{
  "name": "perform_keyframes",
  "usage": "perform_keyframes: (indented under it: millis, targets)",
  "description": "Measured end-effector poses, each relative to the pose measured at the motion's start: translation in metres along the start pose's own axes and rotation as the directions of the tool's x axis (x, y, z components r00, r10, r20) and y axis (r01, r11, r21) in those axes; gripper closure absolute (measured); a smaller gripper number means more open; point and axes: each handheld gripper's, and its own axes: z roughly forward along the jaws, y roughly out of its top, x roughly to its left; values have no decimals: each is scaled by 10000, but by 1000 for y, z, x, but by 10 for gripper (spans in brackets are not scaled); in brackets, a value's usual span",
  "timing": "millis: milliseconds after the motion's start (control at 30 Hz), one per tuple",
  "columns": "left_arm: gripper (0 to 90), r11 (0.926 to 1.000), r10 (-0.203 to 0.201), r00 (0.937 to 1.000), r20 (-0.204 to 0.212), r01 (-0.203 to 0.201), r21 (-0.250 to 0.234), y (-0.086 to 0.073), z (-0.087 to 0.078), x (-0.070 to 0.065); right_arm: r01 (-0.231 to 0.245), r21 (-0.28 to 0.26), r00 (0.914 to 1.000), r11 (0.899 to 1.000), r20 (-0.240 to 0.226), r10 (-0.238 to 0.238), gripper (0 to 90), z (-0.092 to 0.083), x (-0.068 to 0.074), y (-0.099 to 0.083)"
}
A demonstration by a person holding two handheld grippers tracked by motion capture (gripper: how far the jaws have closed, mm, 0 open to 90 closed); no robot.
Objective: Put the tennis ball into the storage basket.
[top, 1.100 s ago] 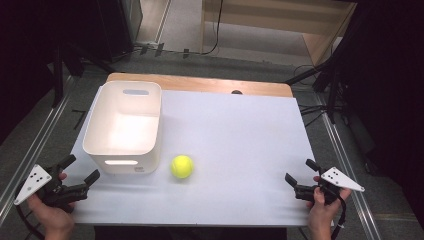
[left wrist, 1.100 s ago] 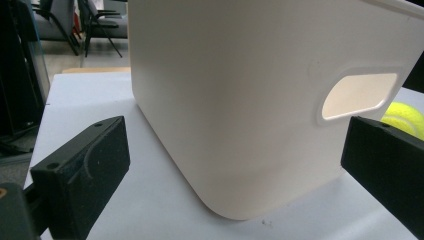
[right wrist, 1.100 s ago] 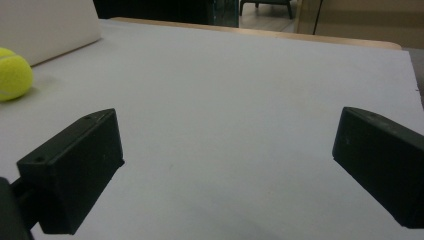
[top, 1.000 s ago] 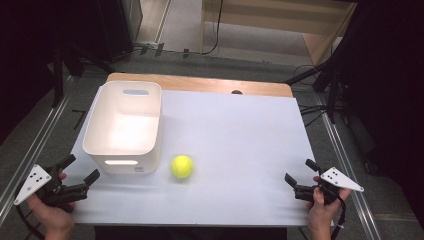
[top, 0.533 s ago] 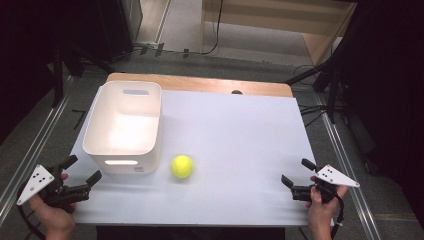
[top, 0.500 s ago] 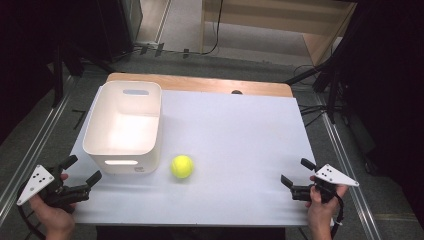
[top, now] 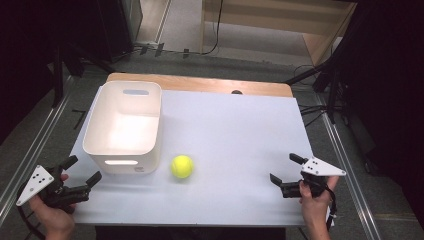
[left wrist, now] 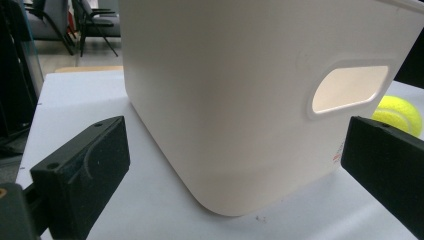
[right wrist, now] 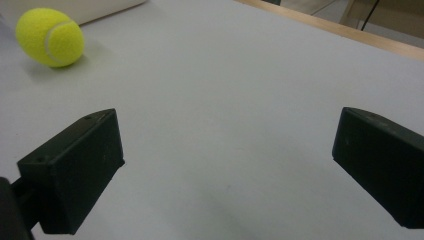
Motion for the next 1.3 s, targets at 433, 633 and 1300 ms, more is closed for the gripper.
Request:
perform_keyframes:
  millis: [433, 633, 1300]
  targets:
    - [0, 10000, -22, 10000, 72, 22, 31, 0, 1, 0, 795, 755, 9946, 9940, -727, -740, 0, 24, 15, 39]
    - [0, 10000, -26, 10000, 83, 26, 22, 0, 1, 0, 1181, 1112, 9871, 9868, -1215, -1045, 0, 36, 21, 53]
    - [0, 10000, -18, 10000, 78, 18, 68, 0, 1, -1, 2099, 2228, 9593, 9520, -2349, -1566, 0, 79, 46, 83]
